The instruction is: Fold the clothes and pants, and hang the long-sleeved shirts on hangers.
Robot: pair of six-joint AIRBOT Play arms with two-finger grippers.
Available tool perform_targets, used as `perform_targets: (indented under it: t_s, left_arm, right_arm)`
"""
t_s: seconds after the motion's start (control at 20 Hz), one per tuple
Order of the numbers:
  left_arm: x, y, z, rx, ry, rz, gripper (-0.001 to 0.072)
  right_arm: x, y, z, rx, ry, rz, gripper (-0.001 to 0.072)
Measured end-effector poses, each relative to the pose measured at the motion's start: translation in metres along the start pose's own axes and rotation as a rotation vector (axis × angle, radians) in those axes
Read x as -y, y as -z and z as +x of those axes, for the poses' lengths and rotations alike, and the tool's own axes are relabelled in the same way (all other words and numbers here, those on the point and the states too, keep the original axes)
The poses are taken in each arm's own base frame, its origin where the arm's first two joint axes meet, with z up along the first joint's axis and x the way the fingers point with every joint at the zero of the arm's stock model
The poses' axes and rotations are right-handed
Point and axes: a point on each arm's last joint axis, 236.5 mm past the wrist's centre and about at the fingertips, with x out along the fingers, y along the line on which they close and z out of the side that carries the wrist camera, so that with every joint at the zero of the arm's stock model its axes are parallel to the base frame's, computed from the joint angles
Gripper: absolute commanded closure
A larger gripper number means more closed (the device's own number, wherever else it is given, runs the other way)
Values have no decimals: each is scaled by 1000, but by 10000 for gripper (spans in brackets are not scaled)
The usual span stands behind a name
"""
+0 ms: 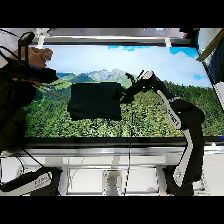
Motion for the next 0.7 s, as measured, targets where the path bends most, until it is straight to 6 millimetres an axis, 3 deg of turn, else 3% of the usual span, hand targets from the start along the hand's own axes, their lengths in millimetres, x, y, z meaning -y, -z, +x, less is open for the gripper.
perform_targets:
  t_s: [0.1, 0.15, 0.2, 0.25, 0.4, 0.5, 0.6, 0.7]
  left_arm:
    - [0, 1, 0, -3, 1, -2, 693]
    - [0, 1, 0, -4, 1, -3, 693]
    - [0, 1, 0, -6, 2, -4, 693]
    - [0, 2, 0, -7, 2, -4, 693]
    - [1, 2, 0, -9, 3, -4, 693]
    - [1, 3, 0, -12, 4, -4, 693]
    - [1, 4, 0, -18, 5, -4, 693]
    - [2, 6, 0, -23, 7, -4, 693]
  right_arm:
    - [-2, -8, 6, 35, -1, -4, 68]
    - [-2, -13, 9, 55, 4, -5, 265]
    - [-1, -18, 10, 75, 10, -2, 532]
    - [0, -23, 12, 97, 17, 3, 664]
    - [2, -31, 11, 132, 33, 8, 677]
    - [6, -37, -2, 157, 54, 0, 677]
    - [19, -43, -32, 185, 112, -9, 677]
    - [40, -44, -80, 221, 203, 1, 677]
